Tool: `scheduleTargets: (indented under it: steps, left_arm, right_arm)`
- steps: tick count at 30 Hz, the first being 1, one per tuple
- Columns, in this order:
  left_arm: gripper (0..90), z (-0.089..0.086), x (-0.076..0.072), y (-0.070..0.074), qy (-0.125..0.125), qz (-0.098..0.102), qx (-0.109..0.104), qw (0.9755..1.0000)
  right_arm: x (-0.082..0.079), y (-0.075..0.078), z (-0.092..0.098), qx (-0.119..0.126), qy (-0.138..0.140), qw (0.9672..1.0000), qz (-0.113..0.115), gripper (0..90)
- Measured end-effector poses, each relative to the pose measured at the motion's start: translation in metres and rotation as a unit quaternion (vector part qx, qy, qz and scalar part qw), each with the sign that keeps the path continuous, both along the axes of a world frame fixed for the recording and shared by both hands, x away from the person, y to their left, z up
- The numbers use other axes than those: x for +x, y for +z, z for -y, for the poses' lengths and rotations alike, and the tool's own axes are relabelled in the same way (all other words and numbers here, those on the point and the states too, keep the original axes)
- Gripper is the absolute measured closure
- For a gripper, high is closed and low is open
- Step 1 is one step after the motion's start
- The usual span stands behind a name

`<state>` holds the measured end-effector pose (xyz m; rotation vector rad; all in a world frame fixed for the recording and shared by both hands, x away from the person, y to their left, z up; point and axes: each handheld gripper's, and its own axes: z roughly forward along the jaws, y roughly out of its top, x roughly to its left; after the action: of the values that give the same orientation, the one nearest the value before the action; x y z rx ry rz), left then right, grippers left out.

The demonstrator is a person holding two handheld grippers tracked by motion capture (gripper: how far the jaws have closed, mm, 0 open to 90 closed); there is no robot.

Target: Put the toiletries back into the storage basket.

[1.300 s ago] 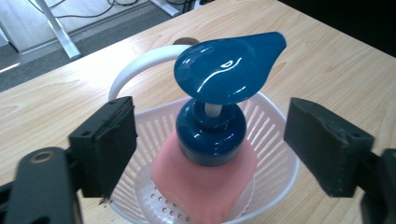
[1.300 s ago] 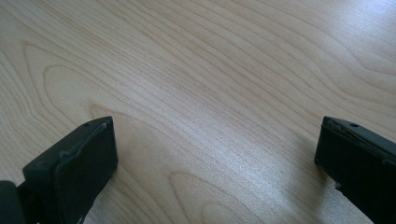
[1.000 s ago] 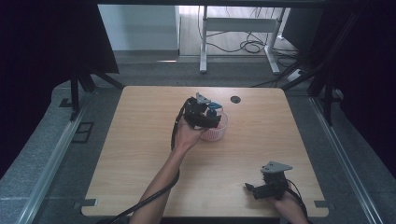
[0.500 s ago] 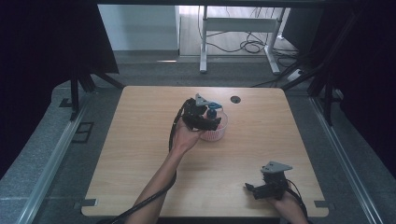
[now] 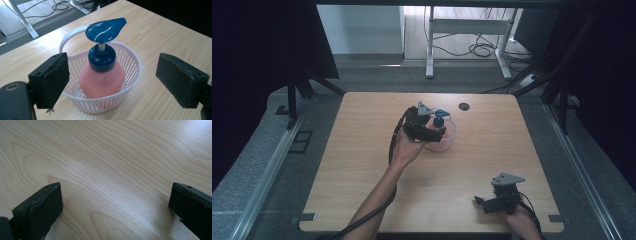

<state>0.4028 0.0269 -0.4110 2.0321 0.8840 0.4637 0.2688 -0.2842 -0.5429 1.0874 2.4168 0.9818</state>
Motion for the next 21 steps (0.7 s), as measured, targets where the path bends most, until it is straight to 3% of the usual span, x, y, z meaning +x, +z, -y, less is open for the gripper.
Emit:
scheduleTargets:
  steps: [21]
  left_arm:
    - [11.7, -0.014, -0.02, 0.004, -0.012, 0.008, 0.005, 0.9999]
  right_arm:
    - [0.0, 0.0, 0.0, 0.0, 0.0, 1.0, 0.0, 0.0]
